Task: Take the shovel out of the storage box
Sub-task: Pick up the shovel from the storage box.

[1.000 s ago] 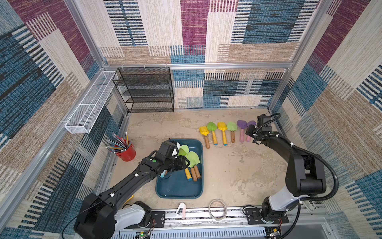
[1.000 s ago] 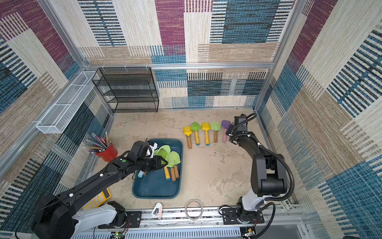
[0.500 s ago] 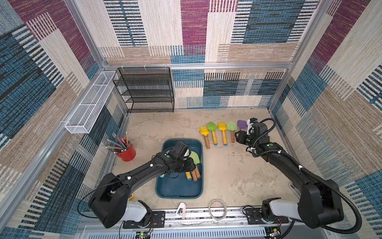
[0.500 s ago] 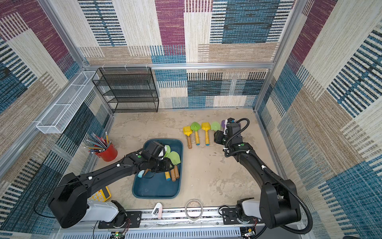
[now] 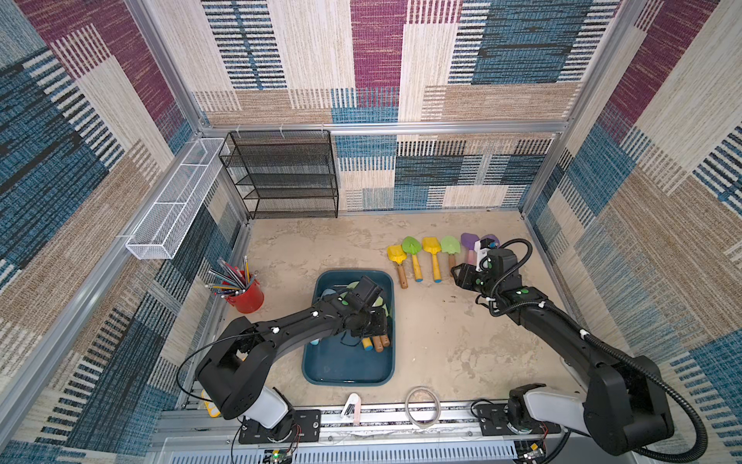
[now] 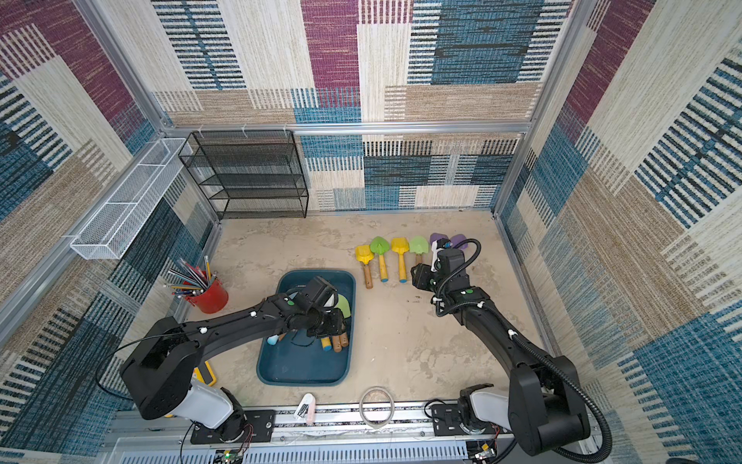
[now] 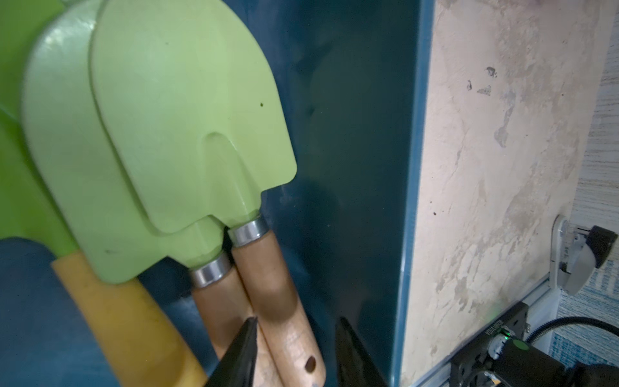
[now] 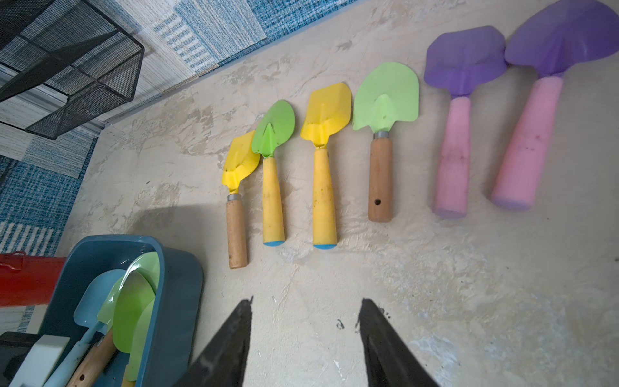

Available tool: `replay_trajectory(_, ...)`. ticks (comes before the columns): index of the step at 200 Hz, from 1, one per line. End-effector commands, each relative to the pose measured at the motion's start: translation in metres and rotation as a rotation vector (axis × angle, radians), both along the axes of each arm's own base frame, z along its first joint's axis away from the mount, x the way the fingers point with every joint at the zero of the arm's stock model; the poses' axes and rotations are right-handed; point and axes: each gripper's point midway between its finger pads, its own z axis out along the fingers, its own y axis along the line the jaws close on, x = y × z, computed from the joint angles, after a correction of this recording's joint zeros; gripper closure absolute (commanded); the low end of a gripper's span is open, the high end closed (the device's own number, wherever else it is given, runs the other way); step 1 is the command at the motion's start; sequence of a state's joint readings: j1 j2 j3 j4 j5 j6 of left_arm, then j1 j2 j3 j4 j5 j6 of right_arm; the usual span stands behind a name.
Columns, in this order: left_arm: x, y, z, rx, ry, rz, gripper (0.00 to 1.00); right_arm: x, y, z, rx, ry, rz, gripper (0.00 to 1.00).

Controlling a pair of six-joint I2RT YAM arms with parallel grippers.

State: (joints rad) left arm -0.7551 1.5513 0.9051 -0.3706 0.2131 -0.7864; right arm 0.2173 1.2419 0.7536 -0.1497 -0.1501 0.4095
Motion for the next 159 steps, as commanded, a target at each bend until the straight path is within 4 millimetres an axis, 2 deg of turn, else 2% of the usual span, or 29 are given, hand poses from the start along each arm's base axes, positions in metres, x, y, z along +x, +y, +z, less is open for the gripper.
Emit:
replay_trajectory(1, 0.001, -0.002, -0.003, 0.013, 0.008, 0.014, 0.58, 0.004, 0.004, 0.009, 0.012, -0.047, 0.017, 0.46)
replay_trajectory(52, 0.001, -0.003, -0.008, 0.093, -0.007, -0.019, 0.56, 0.002, 0.007, 0.007, 0.027, -0.049, 0.03, 0.46)
replay_trajectory(102, -0.003, 0.014, -0.017, 0.278, -0.004, -0.066, 0.56, 0.0, 0.01, 0.003, 0.045, -0.04, 0.041, 0.47)
replay_trajectory(159, -0.012, 0.025, -0.023, 0.409, -0.024, -0.099, 0.57, 0.001, 0.013, 0.013, 0.043, -0.054, 0.054, 0.47)
